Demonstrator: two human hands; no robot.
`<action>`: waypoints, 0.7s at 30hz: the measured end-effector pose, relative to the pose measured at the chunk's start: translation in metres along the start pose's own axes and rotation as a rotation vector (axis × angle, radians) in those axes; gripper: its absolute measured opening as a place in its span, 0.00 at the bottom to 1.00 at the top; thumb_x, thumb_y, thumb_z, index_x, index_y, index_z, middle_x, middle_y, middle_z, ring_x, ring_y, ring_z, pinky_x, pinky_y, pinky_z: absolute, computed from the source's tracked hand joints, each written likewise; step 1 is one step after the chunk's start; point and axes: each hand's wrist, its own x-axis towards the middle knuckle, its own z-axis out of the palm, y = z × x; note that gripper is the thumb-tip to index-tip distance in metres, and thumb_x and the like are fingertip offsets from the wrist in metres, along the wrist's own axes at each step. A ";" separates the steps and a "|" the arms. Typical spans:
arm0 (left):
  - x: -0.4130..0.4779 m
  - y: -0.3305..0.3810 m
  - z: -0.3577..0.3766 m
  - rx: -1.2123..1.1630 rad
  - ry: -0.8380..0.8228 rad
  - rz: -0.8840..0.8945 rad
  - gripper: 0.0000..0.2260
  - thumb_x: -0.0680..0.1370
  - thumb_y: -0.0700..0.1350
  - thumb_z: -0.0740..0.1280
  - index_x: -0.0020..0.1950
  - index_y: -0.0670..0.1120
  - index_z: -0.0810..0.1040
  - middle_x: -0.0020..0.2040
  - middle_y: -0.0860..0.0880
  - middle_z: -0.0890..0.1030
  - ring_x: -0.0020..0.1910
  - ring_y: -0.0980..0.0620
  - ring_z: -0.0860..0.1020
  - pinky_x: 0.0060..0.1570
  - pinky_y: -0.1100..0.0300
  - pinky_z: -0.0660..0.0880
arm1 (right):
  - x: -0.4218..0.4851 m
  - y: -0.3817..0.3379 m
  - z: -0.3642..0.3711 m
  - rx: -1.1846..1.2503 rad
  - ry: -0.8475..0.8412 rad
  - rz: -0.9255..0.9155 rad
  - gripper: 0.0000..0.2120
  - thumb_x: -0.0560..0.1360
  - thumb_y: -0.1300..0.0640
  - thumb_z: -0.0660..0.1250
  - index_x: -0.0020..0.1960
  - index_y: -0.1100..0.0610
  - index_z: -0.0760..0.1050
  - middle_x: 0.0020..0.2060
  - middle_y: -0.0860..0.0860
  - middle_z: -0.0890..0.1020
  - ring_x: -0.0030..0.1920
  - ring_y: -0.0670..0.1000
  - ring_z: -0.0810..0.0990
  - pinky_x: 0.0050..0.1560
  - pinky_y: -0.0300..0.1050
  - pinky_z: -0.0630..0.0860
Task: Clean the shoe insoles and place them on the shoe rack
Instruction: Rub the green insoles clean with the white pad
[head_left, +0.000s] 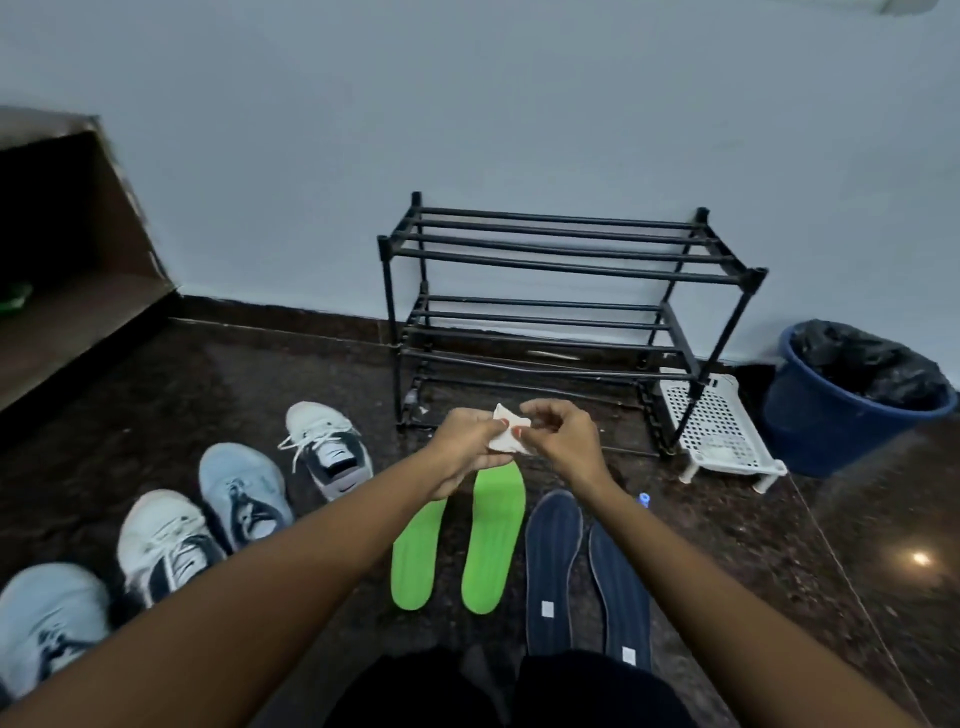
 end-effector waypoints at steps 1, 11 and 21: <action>0.000 -0.003 -0.008 -0.014 0.010 -0.010 0.11 0.82 0.35 0.57 0.60 0.32 0.74 0.44 0.43 0.80 0.40 0.54 0.78 0.40 0.65 0.78 | 0.000 0.002 0.007 0.012 -0.027 0.013 0.10 0.68 0.68 0.72 0.48 0.59 0.77 0.39 0.51 0.78 0.36 0.42 0.74 0.38 0.34 0.71; 0.046 -0.081 -0.057 0.020 0.121 -0.216 0.04 0.77 0.32 0.64 0.46 0.38 0.78 0.42 0.43 0.80 0.39 0.50 0.79 0.36 0.64 0.79 | 0.007 0.070 0.071 -0.030 -0.264 0.122 0.12 0.69 0.66 0.72 0.52 0.62 0.79 0.46 0.51 0.79 0.46 0.48 0.77 0.43 0.34 0.72; 0.123 -0.170 -0.092 0.134 0.301 -0.283 0.07 0.80 0.37 0.62 0.45 0.44 0.77 0.42 0.46 0.77 0.38 0.53 0.74 0.32 0.67 0.74 | 0.028 0.182 0.139 -0.053 -0.165 0.377 0.10 0.67 0.70 0.72 0.48 0.66 0.79 0.47 0.61 0.81 0.44 0.51 0.76 0.45 0.43 0.74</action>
